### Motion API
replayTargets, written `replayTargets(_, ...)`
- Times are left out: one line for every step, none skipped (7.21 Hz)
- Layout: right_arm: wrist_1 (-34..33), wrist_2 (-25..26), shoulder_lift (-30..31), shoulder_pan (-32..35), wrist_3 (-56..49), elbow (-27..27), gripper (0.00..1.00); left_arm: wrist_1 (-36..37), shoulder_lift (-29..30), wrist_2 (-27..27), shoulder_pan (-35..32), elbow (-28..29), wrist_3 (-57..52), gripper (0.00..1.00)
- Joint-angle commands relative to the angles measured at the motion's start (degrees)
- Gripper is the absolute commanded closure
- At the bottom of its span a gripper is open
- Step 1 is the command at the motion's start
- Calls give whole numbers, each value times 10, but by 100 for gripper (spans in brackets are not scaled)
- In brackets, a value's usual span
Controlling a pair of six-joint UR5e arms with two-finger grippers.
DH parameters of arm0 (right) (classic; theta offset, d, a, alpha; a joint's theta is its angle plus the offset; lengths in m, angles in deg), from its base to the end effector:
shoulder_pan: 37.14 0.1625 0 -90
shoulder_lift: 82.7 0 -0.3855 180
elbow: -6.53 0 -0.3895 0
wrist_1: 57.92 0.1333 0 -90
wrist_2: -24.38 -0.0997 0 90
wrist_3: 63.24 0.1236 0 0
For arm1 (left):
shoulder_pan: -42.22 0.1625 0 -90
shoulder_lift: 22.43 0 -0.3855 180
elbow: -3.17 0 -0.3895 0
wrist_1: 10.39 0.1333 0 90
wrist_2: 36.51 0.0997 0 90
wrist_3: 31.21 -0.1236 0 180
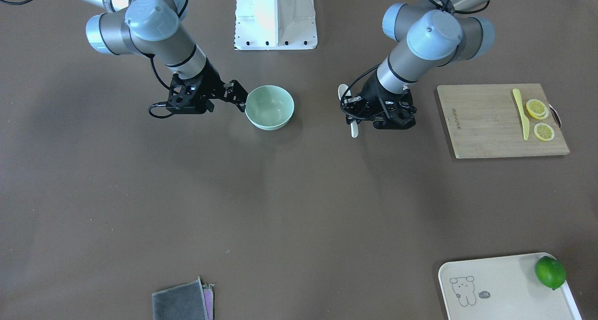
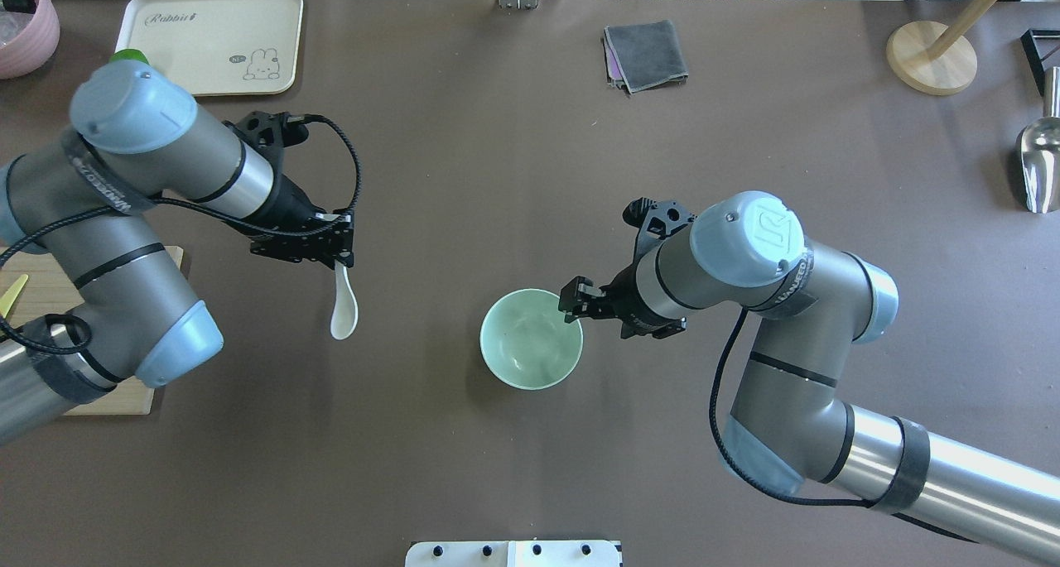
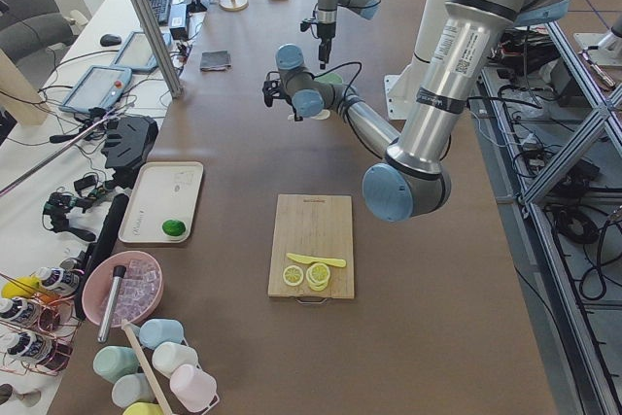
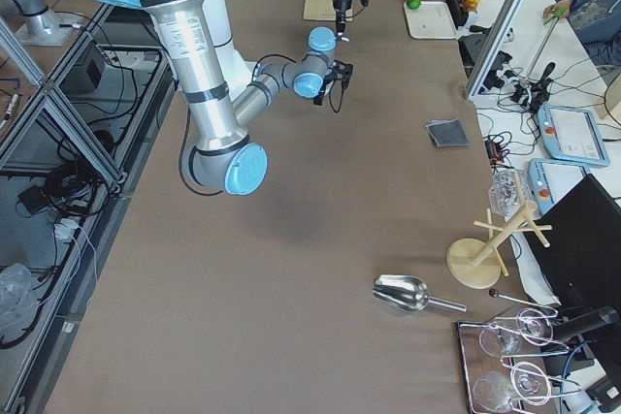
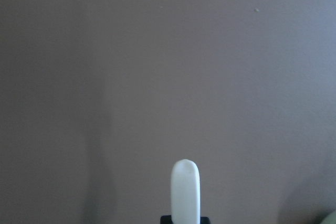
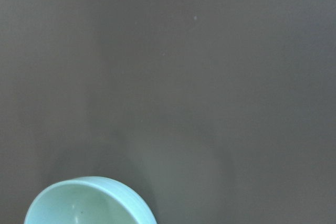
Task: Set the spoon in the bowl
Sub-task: 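Carry spoon with left gripper toward bowl while right gripper withdraws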
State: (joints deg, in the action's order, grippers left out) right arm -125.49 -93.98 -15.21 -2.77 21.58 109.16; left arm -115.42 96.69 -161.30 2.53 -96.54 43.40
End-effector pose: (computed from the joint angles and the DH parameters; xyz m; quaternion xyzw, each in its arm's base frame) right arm -0.4625 -0.4067 0.2686 -0.0441 -0.5120 0.1000 0.8520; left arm 0.4461 -0.4518 0.2344 -0.0365 0.5065 -0.0467 0.8602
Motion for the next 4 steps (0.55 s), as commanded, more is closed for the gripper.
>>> replayTargets(2,-90,87,97,-97,37,0,36,61,30,38,2,53,100)
replayTargets(2,-107,131,129,-143,43,0,36,79,78,76,14,63,100)
replayTargets(3,-116,169,161,-191,43,0,36,117,107,99,48,82,100)
replayTargets(2,-135,201,194,-241,39,0,33,146,111,106,77,90,100)
